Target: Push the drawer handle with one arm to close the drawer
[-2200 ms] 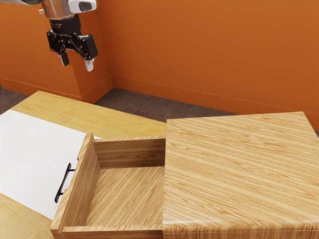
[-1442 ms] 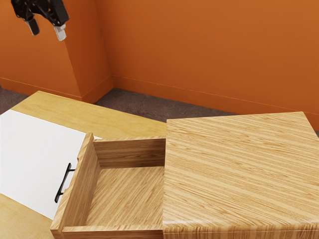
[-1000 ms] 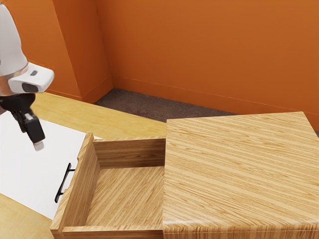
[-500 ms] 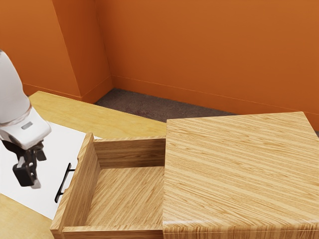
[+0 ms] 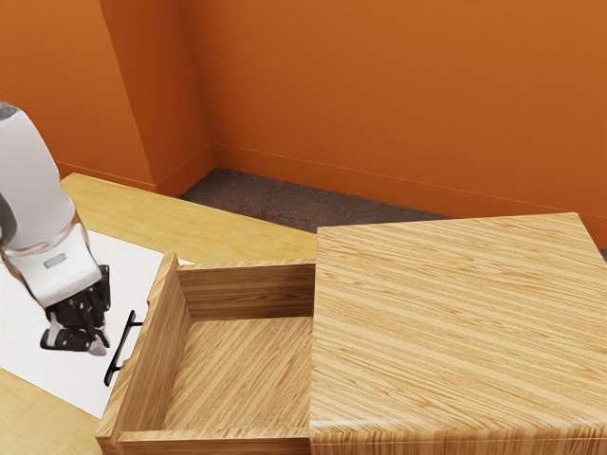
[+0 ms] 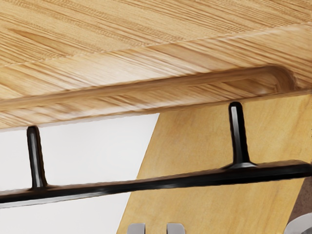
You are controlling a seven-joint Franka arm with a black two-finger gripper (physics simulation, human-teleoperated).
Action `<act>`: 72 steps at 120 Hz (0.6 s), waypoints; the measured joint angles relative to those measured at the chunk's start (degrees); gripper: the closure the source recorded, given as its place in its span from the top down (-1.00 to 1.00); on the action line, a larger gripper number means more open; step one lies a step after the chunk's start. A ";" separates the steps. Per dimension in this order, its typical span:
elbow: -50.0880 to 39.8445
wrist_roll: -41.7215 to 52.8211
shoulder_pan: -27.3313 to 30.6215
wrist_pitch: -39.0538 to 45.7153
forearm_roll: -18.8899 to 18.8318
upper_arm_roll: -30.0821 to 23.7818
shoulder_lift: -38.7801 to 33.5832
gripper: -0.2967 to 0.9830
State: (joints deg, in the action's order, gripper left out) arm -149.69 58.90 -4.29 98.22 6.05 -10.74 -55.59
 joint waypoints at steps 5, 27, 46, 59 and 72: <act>0.04 0.70 -0.06 0.06 0.19 -0.44 0.28 -0.61; 0.14 3.24 0.33 0.87 1.69 -1.75 2.04 -0.66; 0.57 4.61 0.61 2.13 3.58 -3.96 3.59 -0.69; 1.93 5.32 1.94 3.21 5.63 -6.25 5.29 -0.68; 4.15 5.86 2.84 4.32 6.92 -7.73 7.69 -0.69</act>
State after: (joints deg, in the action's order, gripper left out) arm -145.53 64.76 -1.45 102.54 12.98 -18.47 -47.90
